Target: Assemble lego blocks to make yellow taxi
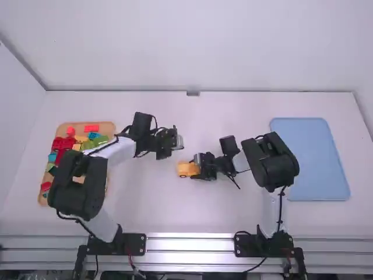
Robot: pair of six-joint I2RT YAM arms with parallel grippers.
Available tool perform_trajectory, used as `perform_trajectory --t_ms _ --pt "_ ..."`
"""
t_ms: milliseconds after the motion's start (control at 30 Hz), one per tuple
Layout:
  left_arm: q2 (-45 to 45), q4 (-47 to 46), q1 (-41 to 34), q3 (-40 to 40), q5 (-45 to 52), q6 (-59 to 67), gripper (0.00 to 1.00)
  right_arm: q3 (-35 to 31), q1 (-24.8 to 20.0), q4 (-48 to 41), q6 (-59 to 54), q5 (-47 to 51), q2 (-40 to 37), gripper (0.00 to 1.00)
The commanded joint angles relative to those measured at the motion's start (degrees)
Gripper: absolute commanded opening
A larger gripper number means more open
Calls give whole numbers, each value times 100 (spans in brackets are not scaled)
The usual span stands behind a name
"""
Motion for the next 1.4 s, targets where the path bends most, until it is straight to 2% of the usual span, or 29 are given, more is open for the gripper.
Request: perform_trajectory --t_ms 0,167,233,600,800,867,933,967,1067,1100,1233,1367 --pt "-103 -59 232 0 -24 -39 2 -26 39 -17 -94 485 66 52" --pt "-103 -74 518 -63 -9 -315 2 44 37 -44 4 691 66 52" --pt "-103 -103 658 -155 -7 -321 2 175 39 -48 400 828 66 55" --pt "-103 -118 693 -328 -15 -282 3 280 39 -245 549 896 66 58" --pt "-103 -61 686 -328 -15 -280 5 280 28 -667 15 901 66 69" --pt "-103 -61 686 -328 -13 -282 6 280 28 -629 13 894 63 76" --pt "-103 -70 686 -328 -9 -282 9 286 28 -627 0 903 55 92" --pt "-103 -81 686 -328 -9 -280 13 306 28 -634 -7 918 55 99" --pt "-103 -79 686 -328 -13 -310 36 428 -24 -664 133 892 26 98" --pt "-114 -79 686 -328 -15 -321 99 487 -92 -667 435 894 -57 98" --pt "-256 -79 778 -328 -4 -328 99 573 -369 -1178 1093 892 -669 98" --pt "-573 72 1012 -328 -7 -1010 99 678 -680 -2691 308 999 -1569 98"
